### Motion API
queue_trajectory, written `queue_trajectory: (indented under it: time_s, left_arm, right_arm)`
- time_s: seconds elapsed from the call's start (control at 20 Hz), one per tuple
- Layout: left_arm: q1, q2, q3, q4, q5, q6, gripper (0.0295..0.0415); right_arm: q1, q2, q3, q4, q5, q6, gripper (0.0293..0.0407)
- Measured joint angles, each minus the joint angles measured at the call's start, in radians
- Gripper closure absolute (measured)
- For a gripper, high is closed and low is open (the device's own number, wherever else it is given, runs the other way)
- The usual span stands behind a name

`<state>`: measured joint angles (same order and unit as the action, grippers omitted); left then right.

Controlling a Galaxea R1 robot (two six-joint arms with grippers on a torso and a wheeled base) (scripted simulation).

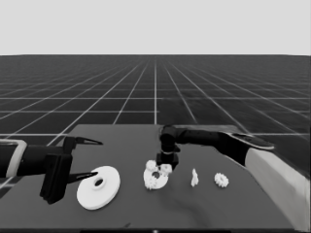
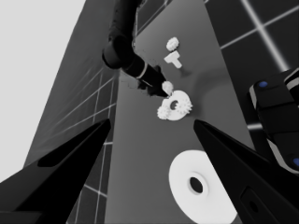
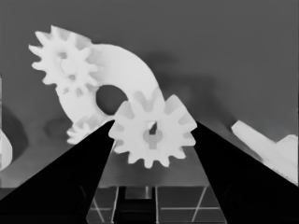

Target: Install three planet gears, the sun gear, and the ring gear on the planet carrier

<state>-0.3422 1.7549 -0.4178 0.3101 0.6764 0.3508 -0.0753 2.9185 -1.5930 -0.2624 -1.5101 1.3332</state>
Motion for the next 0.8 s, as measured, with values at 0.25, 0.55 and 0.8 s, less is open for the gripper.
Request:
queue_trajectory:
  time_s: [0.25,0.55,0.8]
  left_arm:
    - [0.0,0.0,0.0,0.0,0.0,0.0,0.0326]
    - [0.0,0.0,0.0,0.0,0.0,0.0,0.0326]
    - [0.0,0.0,0.0,0.0,0.0,0.0,0.0326]
  right_arm:
    - [-0.066,0.021,-0.072,-0.058,0.032,-0.042,0.0388]
    - [-0.07,0.022,-0.078,-0.062,0.035,-0.045,0.0316]
    - [-0.07,0.023,-0.078,-0.062,0.035,-0.045,0.0315]
